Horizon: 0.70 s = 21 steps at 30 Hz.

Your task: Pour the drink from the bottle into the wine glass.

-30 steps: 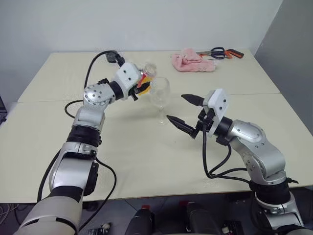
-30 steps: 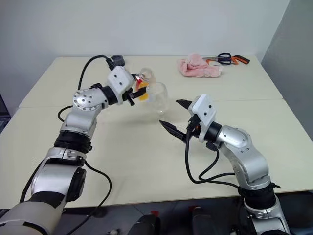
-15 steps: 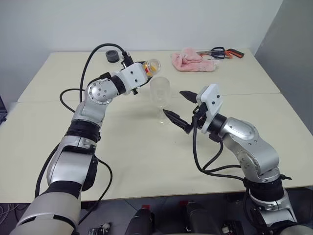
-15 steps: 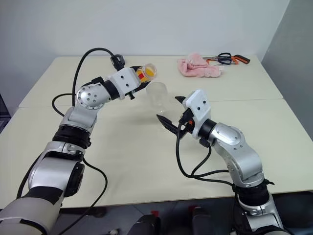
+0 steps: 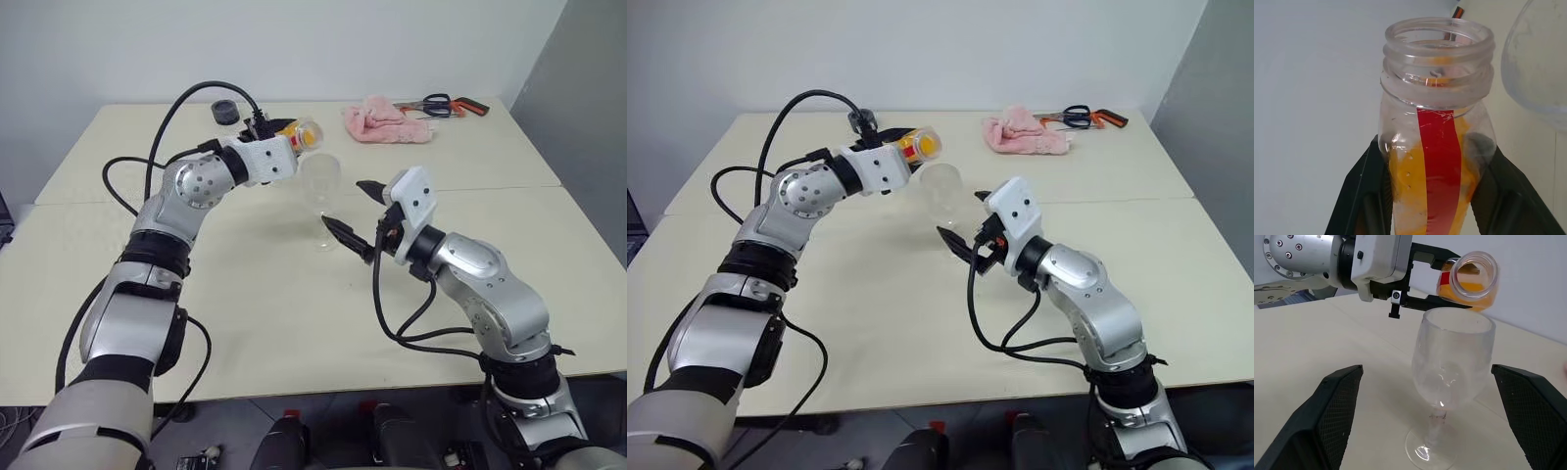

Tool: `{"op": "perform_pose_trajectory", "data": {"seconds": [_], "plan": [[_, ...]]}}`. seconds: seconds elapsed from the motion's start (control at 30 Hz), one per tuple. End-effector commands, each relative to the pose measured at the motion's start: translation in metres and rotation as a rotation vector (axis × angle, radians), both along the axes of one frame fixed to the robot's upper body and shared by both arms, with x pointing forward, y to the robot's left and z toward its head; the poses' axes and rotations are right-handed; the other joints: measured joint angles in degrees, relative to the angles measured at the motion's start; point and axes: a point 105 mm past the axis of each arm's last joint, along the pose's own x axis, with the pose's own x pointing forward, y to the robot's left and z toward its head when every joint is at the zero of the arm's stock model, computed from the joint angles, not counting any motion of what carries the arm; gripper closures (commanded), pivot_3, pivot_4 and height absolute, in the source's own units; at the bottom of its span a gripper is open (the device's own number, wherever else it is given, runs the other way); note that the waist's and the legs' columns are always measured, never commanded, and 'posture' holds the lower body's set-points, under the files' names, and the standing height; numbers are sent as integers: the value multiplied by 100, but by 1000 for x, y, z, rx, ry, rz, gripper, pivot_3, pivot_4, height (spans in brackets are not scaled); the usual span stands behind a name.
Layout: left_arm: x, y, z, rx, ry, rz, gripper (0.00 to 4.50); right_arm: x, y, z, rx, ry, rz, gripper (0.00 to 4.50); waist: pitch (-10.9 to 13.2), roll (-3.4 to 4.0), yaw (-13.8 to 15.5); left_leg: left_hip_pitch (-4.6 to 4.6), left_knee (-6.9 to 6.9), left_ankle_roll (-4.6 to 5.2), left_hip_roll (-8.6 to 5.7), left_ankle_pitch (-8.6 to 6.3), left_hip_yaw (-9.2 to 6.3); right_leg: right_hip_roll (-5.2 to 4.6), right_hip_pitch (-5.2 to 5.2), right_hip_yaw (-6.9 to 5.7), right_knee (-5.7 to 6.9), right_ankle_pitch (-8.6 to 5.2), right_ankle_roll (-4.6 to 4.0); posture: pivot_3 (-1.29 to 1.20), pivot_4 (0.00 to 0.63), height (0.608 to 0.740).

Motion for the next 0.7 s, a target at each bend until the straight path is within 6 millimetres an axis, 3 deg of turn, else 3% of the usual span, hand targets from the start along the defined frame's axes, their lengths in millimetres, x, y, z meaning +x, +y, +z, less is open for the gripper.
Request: {"op": "perform_pose_trajectory", "data": {"seconds": [0.03, 0.37, 0.7], "plan": [[-6, -2, 32, 23, -132, -22, 2839, 0, 0, 12, 15, -48, -16, 0, 0, 0, -2, 0, 0, 0, 0, 0, 0, 0, 0, 0, 0, 0, 0, 0, 150, 740], [-5, 0, 33, 86, -190, -12, 2839, 4, -6, 15, 50, -82, -35, 0, 0, 0, -21, -1, 0, 0, -1, 0, 1, 1, -2, -1, 3, 0, 0, 0, 150, 740], [-6, -3, 39, 121, -235, -20, 2839, -7, -30, 16, 41, -112, 65, 0, 0, 0, -47, -2, 1, 1, -4, 0, 3, 1, -2, 0, 3, 0, 1, 0, 150, 740]]}}
